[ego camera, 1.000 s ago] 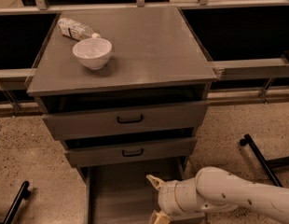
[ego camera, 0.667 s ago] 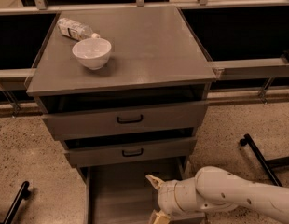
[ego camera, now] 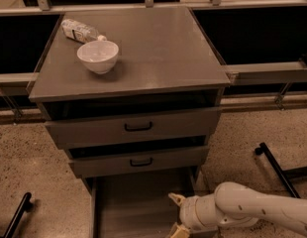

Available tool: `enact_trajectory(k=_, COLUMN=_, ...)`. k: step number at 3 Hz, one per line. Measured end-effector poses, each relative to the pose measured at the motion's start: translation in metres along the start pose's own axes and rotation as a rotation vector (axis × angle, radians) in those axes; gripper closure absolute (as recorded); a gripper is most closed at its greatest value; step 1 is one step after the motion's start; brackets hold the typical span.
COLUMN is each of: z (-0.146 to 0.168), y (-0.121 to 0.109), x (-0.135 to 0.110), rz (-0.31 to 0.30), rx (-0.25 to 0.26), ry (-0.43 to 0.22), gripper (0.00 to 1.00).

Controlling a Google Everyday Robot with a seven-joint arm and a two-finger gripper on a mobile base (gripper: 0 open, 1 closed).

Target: Close bottom drawer

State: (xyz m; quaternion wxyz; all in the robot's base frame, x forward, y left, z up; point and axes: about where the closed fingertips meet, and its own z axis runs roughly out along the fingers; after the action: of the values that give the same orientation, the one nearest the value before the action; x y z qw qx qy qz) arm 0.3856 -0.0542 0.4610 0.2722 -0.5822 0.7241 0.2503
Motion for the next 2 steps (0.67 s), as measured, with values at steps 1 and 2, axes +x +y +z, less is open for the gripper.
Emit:
enact_trajectory(k=1, z=0.029, y=0.002, x=0.074, rz=-0.003, rx=-0.017, ry=-0.064, gripper=0.49)
enact_trajectory(k=2, z=0.040, y=0.009, x=0.108, rz=-0.023, rx=-0.044, ry=-0.093, gripper=0.72)
